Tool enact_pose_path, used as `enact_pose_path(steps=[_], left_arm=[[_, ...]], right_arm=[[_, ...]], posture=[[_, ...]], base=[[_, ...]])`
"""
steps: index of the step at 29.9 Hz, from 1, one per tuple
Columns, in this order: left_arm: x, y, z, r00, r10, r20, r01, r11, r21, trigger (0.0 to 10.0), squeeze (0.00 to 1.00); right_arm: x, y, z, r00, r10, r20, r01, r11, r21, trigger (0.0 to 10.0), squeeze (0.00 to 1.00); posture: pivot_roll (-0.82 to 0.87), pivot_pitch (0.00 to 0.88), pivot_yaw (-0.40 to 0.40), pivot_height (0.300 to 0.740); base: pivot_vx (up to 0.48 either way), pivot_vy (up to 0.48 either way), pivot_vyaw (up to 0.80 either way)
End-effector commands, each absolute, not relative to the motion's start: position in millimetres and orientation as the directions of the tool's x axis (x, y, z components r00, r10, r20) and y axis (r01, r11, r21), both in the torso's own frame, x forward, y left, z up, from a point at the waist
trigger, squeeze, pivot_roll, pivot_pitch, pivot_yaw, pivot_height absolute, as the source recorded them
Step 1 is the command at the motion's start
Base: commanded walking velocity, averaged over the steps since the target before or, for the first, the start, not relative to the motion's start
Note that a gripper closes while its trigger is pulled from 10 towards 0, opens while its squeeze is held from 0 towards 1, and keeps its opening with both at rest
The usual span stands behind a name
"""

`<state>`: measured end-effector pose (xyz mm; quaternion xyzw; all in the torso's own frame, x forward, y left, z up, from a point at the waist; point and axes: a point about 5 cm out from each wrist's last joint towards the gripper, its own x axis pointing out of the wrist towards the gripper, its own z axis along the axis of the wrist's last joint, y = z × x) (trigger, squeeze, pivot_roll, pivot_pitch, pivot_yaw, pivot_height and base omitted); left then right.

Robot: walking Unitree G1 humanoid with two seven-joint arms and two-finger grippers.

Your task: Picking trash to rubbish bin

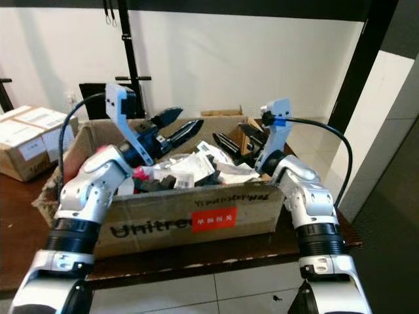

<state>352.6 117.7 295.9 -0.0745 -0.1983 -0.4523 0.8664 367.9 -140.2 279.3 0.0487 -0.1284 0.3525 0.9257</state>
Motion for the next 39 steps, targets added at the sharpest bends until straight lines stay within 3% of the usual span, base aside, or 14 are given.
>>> enact_pose_path(steps=[1,20,29,34,35,38,39], left_arm=[[348.9,110.5,294.7,0.494,-0.770,0.404,0.828,0.559,0.052,10.0,0.00],[344.7,108.2,296.5,0.498,-0.773,0.392,0.832,0.554,0.037,10.0,0.00],[336.0,98.8,271.8,0.503,-0.808,0.307,0.847,0.532,0.013,10.0,0.00],[322.0,88.0,226.6,0.472,-0.873,0.123,0.880,0.476,-0.004,10.0,0.00],[321.2,90.1,197.9,0.521,-0.853,0.005,0.853,0.521,-0.031,10.0,0.00],[320.0,98.3,159.1,0.594,-0.794,-0.133,0.795,0.604,-0.056,10.0,0.00],[315.3,106.5,126.4,0.626,-0.738,-0.251,0.750,0.658,-0.063,10.0,0.00]], right_arm=[[365.3,-138.0,276.1,0.713,0.651,0.260,-0.674,0.738,0.000,10.0,0.00],[360.9,-139.6,282.2,0.703,0.652,0.284,-0.682,0.731,0.009,10.0,0.00],[344.6,-142.2,277.2,0.640,0.699,0.319,-0.750,0.658,0.062,10.0,0.00],[335.8,-143.5,259.2,0.629,0.727,0.274,-0.771,0.628,0.105,10.0,0.00],[328.9,-143.4,245.8,0.615,0.754,0.230,-0.787,0.605,0.122,10.0,0.00],[320.6,-143.3,221.3,0.607,0.783,0.134,-0.794,0.589,0.152,10.0,0.00],[316.6,-143.4,193.0,0.619,0.785,0.011,-0.776,0.609,0.165,10.0,0.00]], posture=[[0.06,0.057,-0.033,0.740],[0.06,0.062,-0.035,0.740],[0.06,0.077,-0.036,0.740],[0.06,0.087,-0.038,0.740],[0.06,0.092,-0.039,0.740],[0.06,0.096,-0.039,0.740],[0.06,0.096,-0.039,0.740]], base=[[-0.334,0.000,0.00],[-0.327,0.000,0.00],[-0.124,0.000,0.00],[0.000,0.000,0.00],[0.000,0.000,0.00],[0.000,0.000,0.00],[0.000,0.000,0.00]])
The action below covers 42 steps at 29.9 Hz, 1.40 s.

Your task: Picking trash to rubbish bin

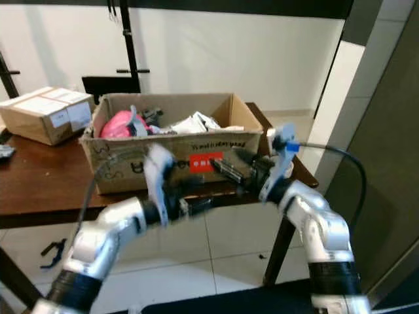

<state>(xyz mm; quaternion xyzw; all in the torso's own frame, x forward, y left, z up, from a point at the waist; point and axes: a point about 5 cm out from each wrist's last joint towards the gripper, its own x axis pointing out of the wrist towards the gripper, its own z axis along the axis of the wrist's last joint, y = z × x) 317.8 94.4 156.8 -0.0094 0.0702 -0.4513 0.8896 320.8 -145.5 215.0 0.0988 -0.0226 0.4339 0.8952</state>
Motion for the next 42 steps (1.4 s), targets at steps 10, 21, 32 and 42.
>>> enact_pose_path(steps=[10,21,32,42], left_arm=[[288.0,127.1,36.6,0.654,-0.518,-0.551,0.581,0.811,-0.072,10.0,0.00],[228.7,172.8,-50.2,0.662,-0.124,-0.739,0.220,0.975,0.033,10.0,0.00],[229.5,192.1,-48.7,0.710,-0.020,-0.704,0.040,0.999,0.011,10.0,0.00],[226.4,187.7,-53.6,0.724,-0.014,-0.690,0.062,0.997,0.044,10.0,0.00]], right_arm=[[297.9,-149.5,87.7,0.636,0.683,-0.359,-0.633,0.728,0.263,10.0,0.00],[229.0,-167.4,-48.5,0.612,0.230,-0.757,-0.292,0.955,0.054,10.0,0.00],[213.5,-162.9,-63.1,0.606,0.152,-0.780,-0.204,0.978,0.033,10.0,0.00],[211.6,-157.3,-68.5,0.624,0.119,-0.772,-0.192,0.981,-0.004,10.0,0.00]], posture=[[0.06,0.091,-0.035,0.740],[0.03,0.057,-0.016,0.740],[0.03,0.064,-0.017,0.740],[0.04,0.083,-0.026,0.740]], base=[[0.000,0.000,0.00],[0.000,0.000,0.00],[0.000,-0.305,0.00],[0.000,0.000,0.00]])
